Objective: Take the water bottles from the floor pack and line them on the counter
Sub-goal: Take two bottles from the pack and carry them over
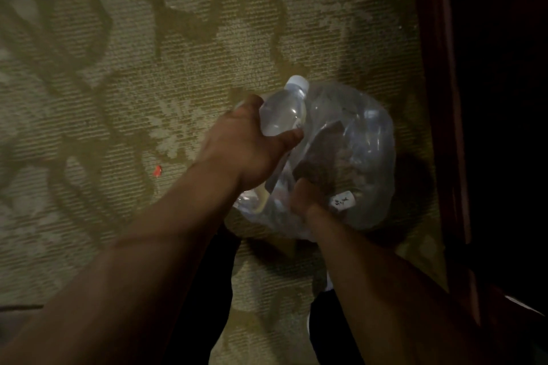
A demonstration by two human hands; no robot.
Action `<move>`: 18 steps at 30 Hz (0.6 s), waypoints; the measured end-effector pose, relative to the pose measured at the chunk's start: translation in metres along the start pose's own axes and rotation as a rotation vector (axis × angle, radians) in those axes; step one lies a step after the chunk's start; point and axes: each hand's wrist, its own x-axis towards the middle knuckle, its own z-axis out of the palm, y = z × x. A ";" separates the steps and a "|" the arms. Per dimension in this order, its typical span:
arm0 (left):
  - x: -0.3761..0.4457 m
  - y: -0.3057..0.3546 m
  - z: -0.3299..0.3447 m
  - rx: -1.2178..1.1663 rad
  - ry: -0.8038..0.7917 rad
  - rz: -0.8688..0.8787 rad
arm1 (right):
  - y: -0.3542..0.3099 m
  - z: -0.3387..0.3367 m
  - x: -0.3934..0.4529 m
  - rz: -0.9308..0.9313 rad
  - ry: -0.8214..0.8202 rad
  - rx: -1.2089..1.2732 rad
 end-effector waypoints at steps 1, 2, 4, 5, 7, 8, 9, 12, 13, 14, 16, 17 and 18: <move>-0.003 0.001 0.001 -0.044 0.000 -0.010 | 0.001 -0.007 -0.004 -0.001 0.032 0.080; -0.005 0.001 0.003 -0.093 -0.002 -0.023 | 0.002 -0.013 -0.008 0.006 0.050 0.212; -0.011 0.000 0.007 -0.197 0.010 -0.050 | 0.003 -0.027 -0.018 0.036 0.046 0.489; -0.014 -0.002 0.010 -0.244 0.016 -0.060 | 0.004 -0.036 -0.022 0.082 0.021 0.581; -0.025 -0.006 0.018 -0.362 0.020 -0.098 | 0.005 -0.056 -0.039 0.189 0.014 0.728; -0.033 -0.009 0.022 -0.455 0.018 -0.142 | 0.007 -0.066 -0.049 0.216 0.037 0.796; -0.041 -0.012 0.028 -0.561 0.017 -0.196 | 0.009 -0.073 -0.059 0.226 0.053 0.845; -0.074 -0.014 0.042 -0.792 -0.028 -0.319 | 0.017 -0.083 -0.103 0.217 0.033 0.890; -0.086 -0.009 0.042 -0.830 -0.038 -0.341 | 0.019 -0.088 -0.119 0.226 0.011 0.904; -0.098 -0.001 0.039 -0.839 -0.051 -0.349 | 0.019 -0.094 -0.138 0.241 -0.021 0.941; -0.124 0.017 0.028 -0.823 -0.085 -0.317 | 0.016 -0.109 -0.180 0.246 -0.068 1.005; -0.136 0.028 0.019 -0.822 -0.108 -0.279 | 0.015 -0.117 -0.202 0.231 -0.066 1.022; -0.150 0.041 0.009 -0.816 -0.120 -0.242 | 0.014 -0.126 -0.225 0.200 -0.055 1.032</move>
